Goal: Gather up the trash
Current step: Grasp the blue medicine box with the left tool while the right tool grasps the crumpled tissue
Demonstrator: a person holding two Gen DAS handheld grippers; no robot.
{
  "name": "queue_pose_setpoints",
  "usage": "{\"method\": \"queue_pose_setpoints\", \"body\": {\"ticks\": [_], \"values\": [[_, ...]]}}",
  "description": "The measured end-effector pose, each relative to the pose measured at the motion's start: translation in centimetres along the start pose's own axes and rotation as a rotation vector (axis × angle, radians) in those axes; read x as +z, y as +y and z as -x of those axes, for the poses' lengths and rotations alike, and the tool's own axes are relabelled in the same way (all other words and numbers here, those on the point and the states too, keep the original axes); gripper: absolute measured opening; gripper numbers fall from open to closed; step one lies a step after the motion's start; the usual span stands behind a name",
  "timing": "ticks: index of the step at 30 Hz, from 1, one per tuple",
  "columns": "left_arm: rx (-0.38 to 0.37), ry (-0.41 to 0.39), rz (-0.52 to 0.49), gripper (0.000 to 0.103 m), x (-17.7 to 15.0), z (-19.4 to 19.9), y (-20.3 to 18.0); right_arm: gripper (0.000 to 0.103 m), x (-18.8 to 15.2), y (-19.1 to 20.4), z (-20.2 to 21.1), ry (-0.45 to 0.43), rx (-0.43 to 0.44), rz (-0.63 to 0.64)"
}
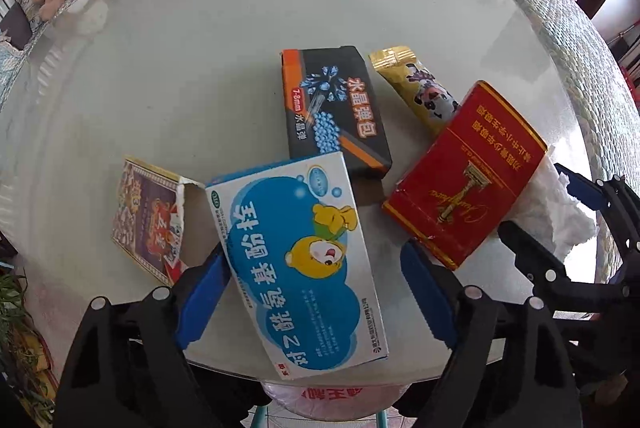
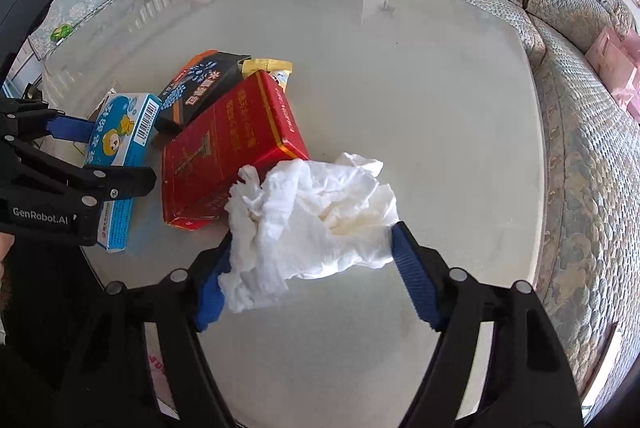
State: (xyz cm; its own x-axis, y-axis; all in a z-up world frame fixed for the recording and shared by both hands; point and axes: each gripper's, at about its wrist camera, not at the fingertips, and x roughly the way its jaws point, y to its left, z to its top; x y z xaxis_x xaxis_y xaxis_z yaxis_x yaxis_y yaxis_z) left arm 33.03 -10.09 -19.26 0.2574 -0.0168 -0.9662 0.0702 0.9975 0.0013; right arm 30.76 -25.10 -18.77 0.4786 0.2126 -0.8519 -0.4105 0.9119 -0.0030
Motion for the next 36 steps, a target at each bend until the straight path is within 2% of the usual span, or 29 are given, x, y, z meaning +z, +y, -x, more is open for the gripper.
{"method": "queue_pose_setpoints", "body": {"ticks": [1, 3, 5, 11, 17, 20, 31, 36], "values": [[-0.002, 0.01, 0.012, 0.067, 0.0, -0.3, 0.0, 0.072, -0.1, 0.0, 0.1, -0.004, 0.002, -0.001], [-0.001, 0.02, 0.03, 0.064, 0.1, -0.7, 0.1, 0.062, -0.2, 0.0, 0.2, -0.01, 0.013, -0.003], [0.011, 0.008, 0.022, 0.061, 0.1, -0.6, 0.0, 0.058, -0.3, -0.1, 0.3, -0.011, 0.014, -0.002], [-0.009, 0.023, 0.027, 0.06, 0.0, -0.6, 0.0, 0.04, -0.4, -0.3, 0.9, -0.03, 0.017, -0.001], [-0.028, 0.016, 0.021, 0.06, 0.4, -0.1, 0.8, 0.03, -0.3, -0.2, 1.3, -0.035, 0.001, 0.003], [-0.05, 0.011, 0.013, 0.06, 0.2, 0.6, 1.2, 0.008, -0.1, -0.5, 1.8, -0.036, -0.002, 0.001], [-0.095, -0.019, 0.014, 0.06, 0.1, 2.8, 2.2, 0.007, 0.1, -0.3, 4.0, -0.059, -0.058, -0.005], [-0.156, -0.033, 0.012, 0.06, 0.6, 4.6, 2.7, 0.007, 0.5, 0.1, 5.2, -0.078, -0.076, -0.007]]}}
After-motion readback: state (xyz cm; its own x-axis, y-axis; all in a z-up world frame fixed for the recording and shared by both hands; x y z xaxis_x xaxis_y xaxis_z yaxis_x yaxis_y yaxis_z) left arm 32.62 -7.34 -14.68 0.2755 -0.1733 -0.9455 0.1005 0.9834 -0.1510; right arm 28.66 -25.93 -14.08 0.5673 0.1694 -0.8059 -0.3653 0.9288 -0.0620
